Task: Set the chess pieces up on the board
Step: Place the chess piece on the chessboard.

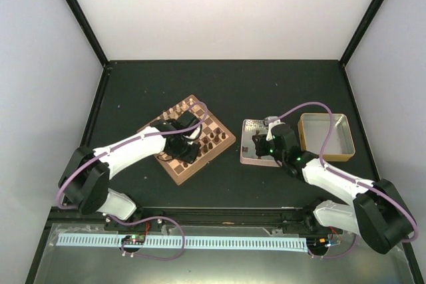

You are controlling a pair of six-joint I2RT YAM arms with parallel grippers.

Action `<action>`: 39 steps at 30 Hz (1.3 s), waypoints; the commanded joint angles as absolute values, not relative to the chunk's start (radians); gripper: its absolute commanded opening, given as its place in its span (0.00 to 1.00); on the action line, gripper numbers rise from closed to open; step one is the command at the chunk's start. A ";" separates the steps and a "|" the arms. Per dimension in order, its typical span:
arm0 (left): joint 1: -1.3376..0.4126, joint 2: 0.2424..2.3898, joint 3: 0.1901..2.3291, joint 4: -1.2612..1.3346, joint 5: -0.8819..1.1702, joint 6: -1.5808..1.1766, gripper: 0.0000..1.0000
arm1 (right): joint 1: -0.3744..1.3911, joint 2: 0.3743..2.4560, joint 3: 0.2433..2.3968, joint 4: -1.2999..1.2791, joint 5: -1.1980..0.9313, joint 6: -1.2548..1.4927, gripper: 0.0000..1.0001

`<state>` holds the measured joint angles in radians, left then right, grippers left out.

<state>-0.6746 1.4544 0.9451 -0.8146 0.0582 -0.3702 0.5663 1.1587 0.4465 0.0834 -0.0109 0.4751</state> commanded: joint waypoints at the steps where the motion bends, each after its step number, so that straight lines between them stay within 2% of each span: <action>1: -0.678 1.393 0.989 -0.829 0.072 -0.378 0.38 | 0.568 1.115 0.436 0.165 -0.086 0.437 0.09; 9: -0.669 1.196 1.022 -0.789 0.075 -0.401 0.44 | 0.568 1.061 0.434 0.310 -0.344 0.357 0.09; 15: -0.665 0.993 0.918 -0.501 0.172 -0.453 0.53 | 0.569 1.070 0.460 0.434 -0.603 0.369 0.09; 18: -0.662 0.923 0.851 -0.320 0.266 -0.521 0.63 | 0.572 1.076 0.480 0.478 -0.715 0.386 0.09; 22: -0.661 0.934 0.857 -0.172 0.447 -0.606 0.72 | 0.596 1.094 0.528 0.488 -0.840 0.386 0.09; 26: -0.651 1.016 0.930 -0.237 0.561 -0.628 0.74 | 0.631 1.111 0.577 0.463 -0.941 0.357 0.09; 30: -0.628 1.071 0.976 -0.293 0.753 -0.622 0.72 | 0.648 1.126 0.608 0.460 -1.014 0.350 0.09; 33: -0.607 1.090 0.984 -0.301 0.888 -0.620 0.59 | 0.648 1.130 0.618 0.459 -1.031 0.346 0.09; 36: -0.597 1.080 0.967 -0.292 0.918 -0.624 0.46 | 0.650 1.134 0.627 0.451 -1.047 0.342 0.09; 39: -0.592 1.078 0.949 -0.268 0.965 -0.639 0.39 | 0.650 1.139 0.635 0.428 -1.049 0.329 0.09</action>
<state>-0.6025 1.0874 0.9344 -0.2939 0.8261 -0.6186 0.6449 1.1301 0.5980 0.4316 -1.0039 0.3614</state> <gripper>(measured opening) 0.420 0.153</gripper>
